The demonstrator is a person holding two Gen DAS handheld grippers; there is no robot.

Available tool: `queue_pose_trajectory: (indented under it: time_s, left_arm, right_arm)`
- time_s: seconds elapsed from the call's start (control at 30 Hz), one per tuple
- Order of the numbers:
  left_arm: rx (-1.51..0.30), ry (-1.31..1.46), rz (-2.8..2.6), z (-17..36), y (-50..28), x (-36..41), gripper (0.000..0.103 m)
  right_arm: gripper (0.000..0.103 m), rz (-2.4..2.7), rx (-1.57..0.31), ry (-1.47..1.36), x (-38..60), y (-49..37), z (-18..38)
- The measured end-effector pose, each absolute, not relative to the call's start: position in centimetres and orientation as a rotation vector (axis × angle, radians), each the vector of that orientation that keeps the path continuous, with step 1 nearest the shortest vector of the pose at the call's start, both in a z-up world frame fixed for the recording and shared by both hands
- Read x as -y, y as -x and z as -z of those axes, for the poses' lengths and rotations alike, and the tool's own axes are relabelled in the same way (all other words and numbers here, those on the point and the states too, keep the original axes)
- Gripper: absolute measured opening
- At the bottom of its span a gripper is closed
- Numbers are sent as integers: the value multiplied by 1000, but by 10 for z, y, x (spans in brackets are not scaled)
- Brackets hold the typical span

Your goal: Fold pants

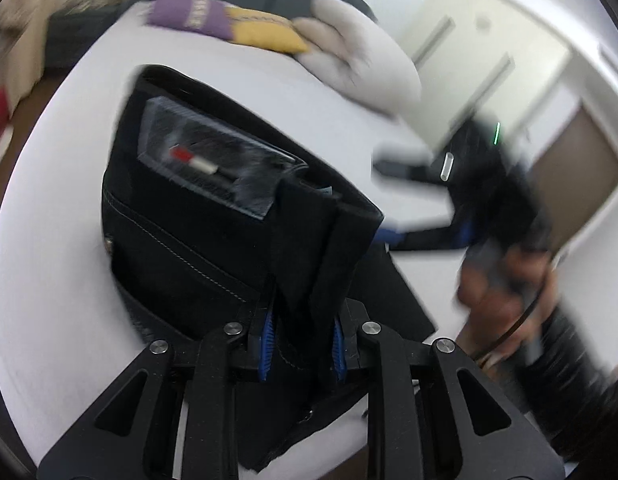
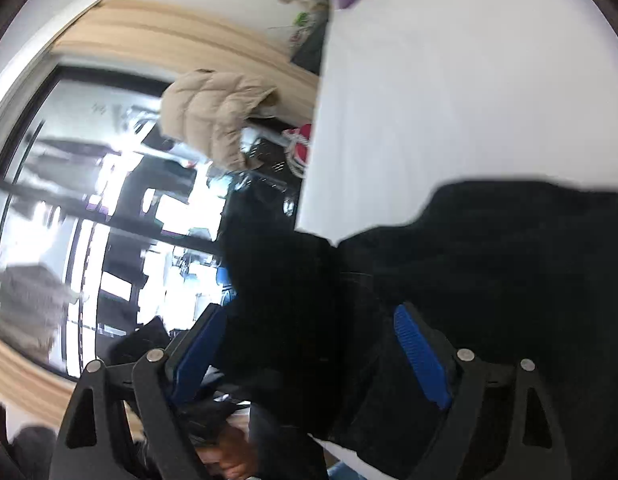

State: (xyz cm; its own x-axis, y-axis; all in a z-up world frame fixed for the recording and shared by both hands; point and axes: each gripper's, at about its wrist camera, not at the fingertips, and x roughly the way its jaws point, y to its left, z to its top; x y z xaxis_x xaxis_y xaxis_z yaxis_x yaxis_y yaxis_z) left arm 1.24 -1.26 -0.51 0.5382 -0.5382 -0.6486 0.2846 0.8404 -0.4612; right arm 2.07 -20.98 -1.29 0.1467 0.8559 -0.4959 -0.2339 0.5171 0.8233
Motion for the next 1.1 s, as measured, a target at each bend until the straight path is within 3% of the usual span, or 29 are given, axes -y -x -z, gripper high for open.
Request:
queue_pose_trajectory:
  time_s: [0.13,0.27,0.53,0.63,0.73,0.8,0.83,1.1]
  left_arm:
    - [-895,200,542,15,-12,55,20]
    - [-927,132,538,32,-19,79,18]
    - [-919,63,525,31,-23,119,18]
    - [-905,44,526,35,-16,120,17]
    - [-900,41,528,39,-12,117,17]
    - [-901,45,529,40,-11,115,17]
    - [-902,51,530,40,-11,117,17]
    - [-889,51,648,32,2,140,16]
  right_arm:
    - [99,-866,-1169,-549,211,-21,-1]
    - [97,-697,-1325,-572,229,-36,46]
    - [93,-721,-1400,-718,236,-39,84]
    - [82,-776,-1419,-713,223,-52,86]
    - [53,-807,-1445,-681,200,-69,93]
    - [27,-803,-1467,-647,196,-71,94]
    - [22,-795,-1459,-620,194,-71,93]
    - [17,-708,-1271,-672,241,-34,60]
